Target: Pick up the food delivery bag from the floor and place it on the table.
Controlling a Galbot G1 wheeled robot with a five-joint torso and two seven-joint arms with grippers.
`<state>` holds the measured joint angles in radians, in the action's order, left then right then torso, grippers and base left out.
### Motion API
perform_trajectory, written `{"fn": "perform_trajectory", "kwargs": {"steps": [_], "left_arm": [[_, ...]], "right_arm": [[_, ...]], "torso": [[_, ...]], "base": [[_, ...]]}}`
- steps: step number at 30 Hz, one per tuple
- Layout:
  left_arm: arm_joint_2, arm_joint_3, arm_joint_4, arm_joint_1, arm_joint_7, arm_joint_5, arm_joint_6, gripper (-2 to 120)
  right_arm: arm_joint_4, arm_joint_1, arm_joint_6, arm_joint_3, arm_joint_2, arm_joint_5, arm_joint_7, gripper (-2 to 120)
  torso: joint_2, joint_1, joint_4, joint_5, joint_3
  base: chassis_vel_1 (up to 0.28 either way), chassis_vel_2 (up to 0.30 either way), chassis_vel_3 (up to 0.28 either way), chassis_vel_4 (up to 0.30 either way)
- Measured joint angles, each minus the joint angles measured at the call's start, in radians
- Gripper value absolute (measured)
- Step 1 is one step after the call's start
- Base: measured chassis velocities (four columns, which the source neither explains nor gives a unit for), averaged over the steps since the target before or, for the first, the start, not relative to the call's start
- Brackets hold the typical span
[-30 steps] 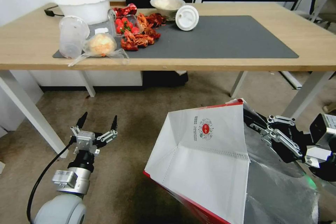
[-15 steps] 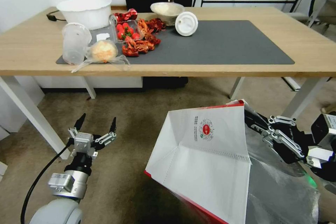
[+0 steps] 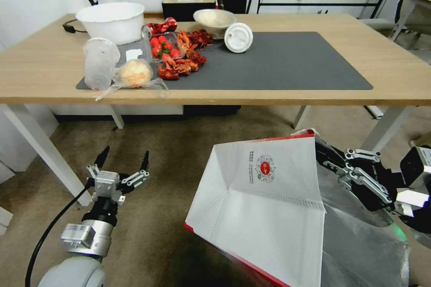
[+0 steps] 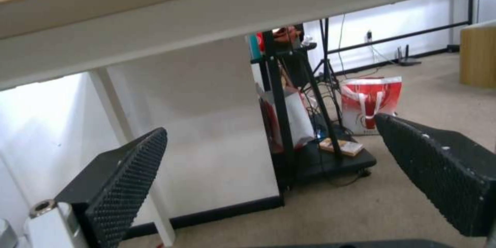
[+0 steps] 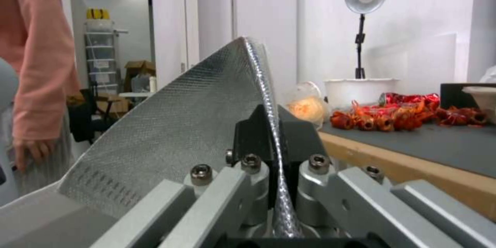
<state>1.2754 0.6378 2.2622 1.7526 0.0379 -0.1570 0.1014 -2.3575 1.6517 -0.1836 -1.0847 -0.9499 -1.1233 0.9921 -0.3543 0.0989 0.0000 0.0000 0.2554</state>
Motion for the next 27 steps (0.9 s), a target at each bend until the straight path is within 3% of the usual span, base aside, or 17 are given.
{"fn": "perform_trajectory", "kwargs": {"steps": [27], "left_arm": [[0.000, 0.002, -0.009, -0.008, 0.012, 0.003, 0.004, 100]], "right_arm": [[-0.016, 0.011, -0.001, -0.006, -0.023, -0.001, 0.004, 0]], "torso": [[-0.108, 0.037, 0.0001, 0.0001, 0.071]], "base": [[0.000, 0.000, 0.000, 0.000]]}}
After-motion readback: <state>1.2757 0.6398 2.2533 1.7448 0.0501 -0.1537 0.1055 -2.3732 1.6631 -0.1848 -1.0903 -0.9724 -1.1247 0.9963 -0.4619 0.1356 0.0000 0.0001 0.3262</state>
